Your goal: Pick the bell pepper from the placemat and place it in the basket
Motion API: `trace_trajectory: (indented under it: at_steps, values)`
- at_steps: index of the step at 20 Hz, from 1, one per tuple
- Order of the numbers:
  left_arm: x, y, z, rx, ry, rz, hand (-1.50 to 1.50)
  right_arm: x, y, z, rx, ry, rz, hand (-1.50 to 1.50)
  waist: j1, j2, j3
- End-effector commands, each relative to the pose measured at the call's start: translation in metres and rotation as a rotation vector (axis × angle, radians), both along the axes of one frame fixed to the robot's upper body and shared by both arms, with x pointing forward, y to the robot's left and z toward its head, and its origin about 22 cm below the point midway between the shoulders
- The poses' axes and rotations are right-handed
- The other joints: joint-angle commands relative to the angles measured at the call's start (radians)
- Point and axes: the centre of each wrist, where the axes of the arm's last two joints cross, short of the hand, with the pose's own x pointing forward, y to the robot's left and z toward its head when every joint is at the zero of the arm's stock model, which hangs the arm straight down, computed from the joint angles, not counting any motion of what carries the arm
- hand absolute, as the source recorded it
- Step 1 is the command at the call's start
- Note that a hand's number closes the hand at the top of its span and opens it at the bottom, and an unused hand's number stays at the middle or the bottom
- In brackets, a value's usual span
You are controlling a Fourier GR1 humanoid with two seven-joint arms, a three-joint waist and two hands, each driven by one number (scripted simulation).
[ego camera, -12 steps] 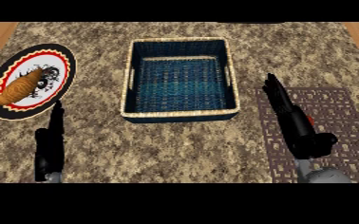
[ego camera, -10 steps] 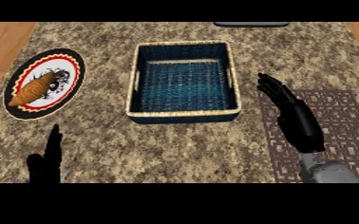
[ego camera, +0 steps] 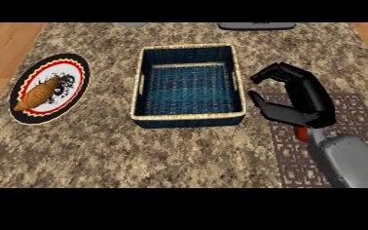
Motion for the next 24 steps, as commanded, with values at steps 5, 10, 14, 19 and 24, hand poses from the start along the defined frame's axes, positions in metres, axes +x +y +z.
trace_trajectory:
  at_steps: [5,10,14,19,24]
  values:
    - [0.056,0.023,0.015,0.091,-0.246,-0.007,0.00,0.010,0.000,0.004,-0.383,0.010,-0.178,-1.50,-0.076,0.005,-0.057]
    - [0.043,0.031,0.019,0.122,-0.218,-0.002,0.00,0.022,-0.048,0.057,-0.788,-0.022,-0.364,-1.50,-0.110,-0.015,-0.062]
    - [0.048,0.035,0.025,0.120,-0.235,-0.006,0.00,0.028,-0.053,0.111,-0.987,0.007,-0.370,-1.50,-0.111,-0.012,-0.063]
    - [0.044,0.043,0.020,0.133,-0.215,0.001,0.00,0.023,-0.059,0.163,-1.155,0.109,-0.327,-1.50,-0.103,-0.015,-0.061]
    - [0.048,0.052,0.021,0.148,-0.208,0.000,0.00,0.018,-0.056,0.179,-1.276,0.271,-0.176,-1.50,-0.123,-0.013,-0.063]
